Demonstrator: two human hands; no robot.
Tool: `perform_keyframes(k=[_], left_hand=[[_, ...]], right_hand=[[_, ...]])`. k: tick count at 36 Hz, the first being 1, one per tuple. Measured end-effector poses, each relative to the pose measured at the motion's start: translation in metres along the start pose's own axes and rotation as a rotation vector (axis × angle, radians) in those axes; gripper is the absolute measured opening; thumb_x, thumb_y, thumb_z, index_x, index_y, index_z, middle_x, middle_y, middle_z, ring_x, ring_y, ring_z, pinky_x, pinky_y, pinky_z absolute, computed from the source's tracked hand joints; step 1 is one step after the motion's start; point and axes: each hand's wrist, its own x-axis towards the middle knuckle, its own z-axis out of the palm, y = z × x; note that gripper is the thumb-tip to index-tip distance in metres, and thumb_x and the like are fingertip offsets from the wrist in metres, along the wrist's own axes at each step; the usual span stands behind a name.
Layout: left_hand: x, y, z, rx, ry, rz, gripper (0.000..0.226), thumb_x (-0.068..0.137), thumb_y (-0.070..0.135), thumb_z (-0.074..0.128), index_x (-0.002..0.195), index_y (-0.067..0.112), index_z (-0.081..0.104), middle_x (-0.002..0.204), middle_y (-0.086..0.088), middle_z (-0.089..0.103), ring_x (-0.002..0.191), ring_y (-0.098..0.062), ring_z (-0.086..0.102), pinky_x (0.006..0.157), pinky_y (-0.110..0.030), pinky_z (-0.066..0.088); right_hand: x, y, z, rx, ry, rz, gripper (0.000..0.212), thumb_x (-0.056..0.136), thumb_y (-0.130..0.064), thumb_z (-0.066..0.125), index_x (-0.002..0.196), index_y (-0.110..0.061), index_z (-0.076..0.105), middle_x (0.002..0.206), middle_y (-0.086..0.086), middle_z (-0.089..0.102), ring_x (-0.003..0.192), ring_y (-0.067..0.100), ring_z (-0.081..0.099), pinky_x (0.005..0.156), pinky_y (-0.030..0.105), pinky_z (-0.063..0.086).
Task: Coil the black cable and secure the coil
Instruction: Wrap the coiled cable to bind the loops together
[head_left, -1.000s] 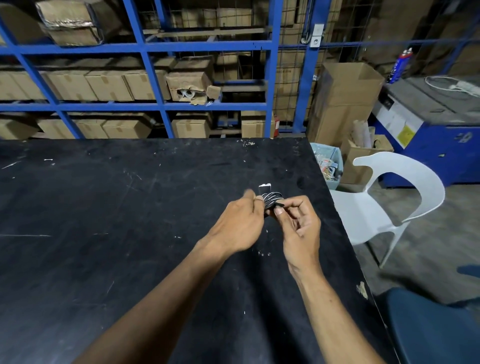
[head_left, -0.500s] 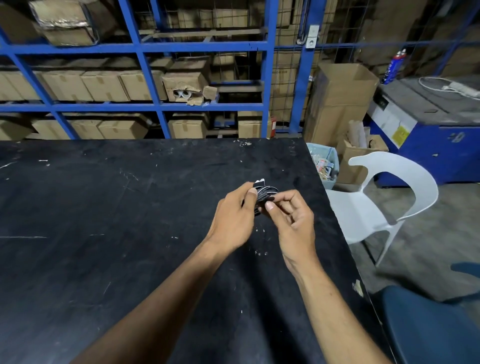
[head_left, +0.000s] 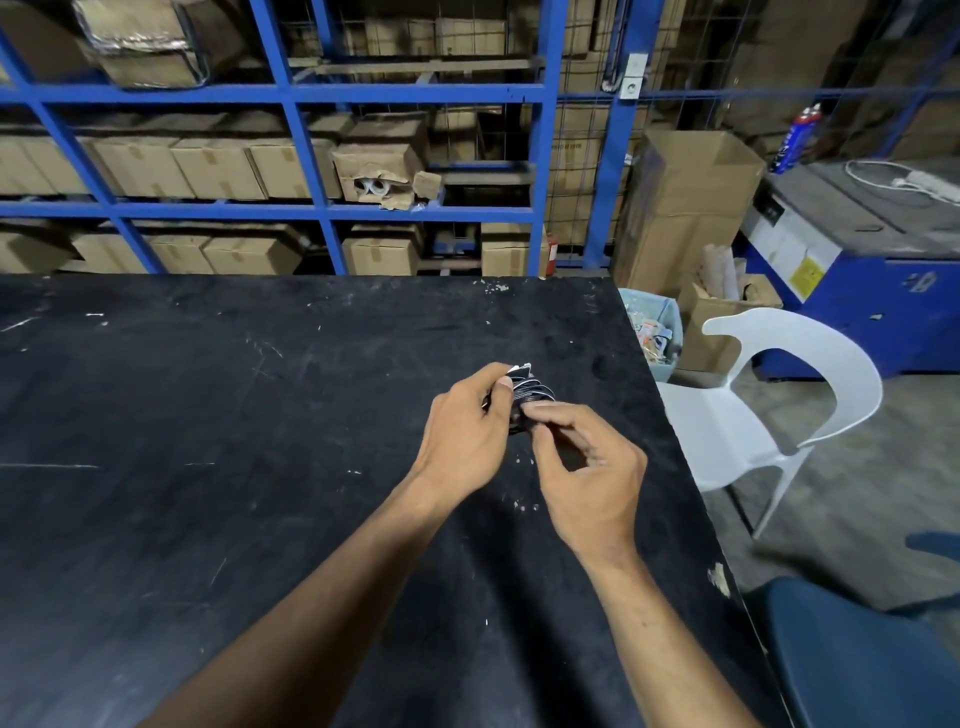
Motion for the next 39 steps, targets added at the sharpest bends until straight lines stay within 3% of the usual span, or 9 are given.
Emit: perform_keyframes(k=[5, 11, 17, 21, 25, 27, 31, 35, 39], left_hand=[[0.002, 0.002, -0.007, 0.083, -0.03, 0.064, 0.031, 0.111, 0.025, 0.041, 0.123, 0.029, 0.07, 0.087, -0.001, 0.078, 0.08, -0.021, 0.07, 0.081, -0.041, 0.052], [0.001, 0.003, -0.013, 0.187, -0.102, 0.202, 0.027, 0.112, 0.022, 0.042, 0.117, 0.022, 0.068, 0.071, 0.002, 0.063, 0.064, -0.017, 0.055, 0.07, -0.042, 0.05], [-0.001, 0.003, -0.017, 0.185, -0.197, 0.315, 0.027, 0.112, 0.02, 0.044, 0.122, 0.02, 0.069, 0.093, 0.001, 0.075, 0.085, -0.02, 0.068, 0.081, -0.043, 0.052], [-0.001, -0.002, -0.018, 0.144, -0.188, 0.355, 0.03, 0.113, 0.021, 0.044, 0.126, 0.019, 0.071, 0.106, 0.005, 0.078, 0.095, -0.015, 0.071, 0.087, -0.039, 0.053], [-0.003, -0.001, -0.017, 0.096, -0.178, 0.361, 0.035, 0.112, 0.024, 0.043, 0.128, 0.017, 0.073, 0.119, 0.006, 0.078, 0.109, -0.006, 0.069, 0.095, -0.022, 0.051], [-0.003, 0.0, -0.017, 0.078, -0.186, 0.318, 0.039, 0.113, 0.026, 0.04, 0.125, 0.014, 0.075, 0.118, 0.002, 0.079, 0.109, -0.009, 0.07, 0.097, -0.026, 0.052], [0.0, 0.001, -0.017, 0.109, -0.238, 0.229, 0.039, 0.114, 0.024, 0.039, 0.11, 0.008, 0.075, 0.103, -0.008, 0.079, 0.099, -0.025, 0.072, 0.089, -0.044, 0.052], [0.0, 0.003, -0.02, 0.115, -0.251, 0.253, 0.036, 0.113, 0.023, 0.043, 0.113, 0.009, 0.076, 0.105, -0.006, 0.079, 0.1, -0.022, 0.071, 0.09, -0.04, 0.051], [0.002, 0.002, -0.021, 0.144, -0.26, 0.296, 0.033, 0.112, 0.023, 0.045, 0.111, 0.011, 0.075, 0.09, -0.005, 0.069, 0.084, -0.015, 0.063, 0.075, -0.03, 0.047]], right_hand=[[0.006, -0.008, -0.01, -0.039, -0.053, -0.057, 0.025, 0.087, 0.014, 0.07, 0.099, -0.006, 0.078, 0.101, -0.001, 0.079, 0.093, 0.014, 0.077, 0.078, 0.037, 0.063], [0.032, -0.01, -0.023, -0.108, -0.127, -0.093, 0.022, 0.082, 0.01, 0.077, 0.092, -0.01, 0.077, 0.114, 0.004, 0.068, 0.106, 0.007, 0.066, 0.086, 0.013, 0.047], [0.051, -0.006, -0.031, 0.02, -0.254, 0.059, 0.024, 0.085, 0.013, 0.072, 0.091, -0.01, 0.077, 0.107, 0.0, 0.077, 0.102, 0.018, 0.074, 0.087, 0.049, 0.061], [0.057, -0.009, -0.036, 0.008, -0.294, 0.133, 0.028, 0.086, 0.006, 0.075, 0.09, -0.021, 0.08, 0.098, -0.009, 0.082, 0.1, 0.014, 0.078, 0.089, 0.043, 0.063], [0.057, -0.012, -0.036, -0.013, -0.263, 0.078, 0.023, 0.085, 0.007, 0.077, 0.09, -0.015, 0.082, 0.092, -0.007, 0.081, 0.093, 0.012, 0.077, 0.085, 0.029, 0.063], [0.057, -0.012, -0.036, -0.013, -0.255, 0.068, 0.023, 0.085, 0.008, 0.076, 0.09, -0.014, 0.082, 0.092, -0.006, 0.08, 0.093, 0.012, 0.077, 0.084, 0.027, 0.062], [0.058, -0.011, -0.036, 0.007, -0.26, 0.088, 0.023, 0.085, 0.008, 0.076, 0.091, -0.013, 0.083, 0.091, -0.006, 0.081, 0.092, 0.012, 0.078, 0.084, 0.029, 0.063], [0.062, -0.012, -0.038, 0.06, -0.311, 0.126, 0.024, 0.086, 0.007, 0.077, 0.091, -0.015, 0.082, 0.095, -0.005, 0.083, 0.097, 0.015, 0.079, 0.088, 0.035, 0.064], [0.064, -0.012, -0.04, 0.061, -0.365, 0.156, 0.02, 0.086, 0.006, 0.08, 0.091, -0.012, 0.082, 0.095, -0.002, 0.083, 0.096, 0.018, 0.08, 0.089, 0.041, 0.065]])
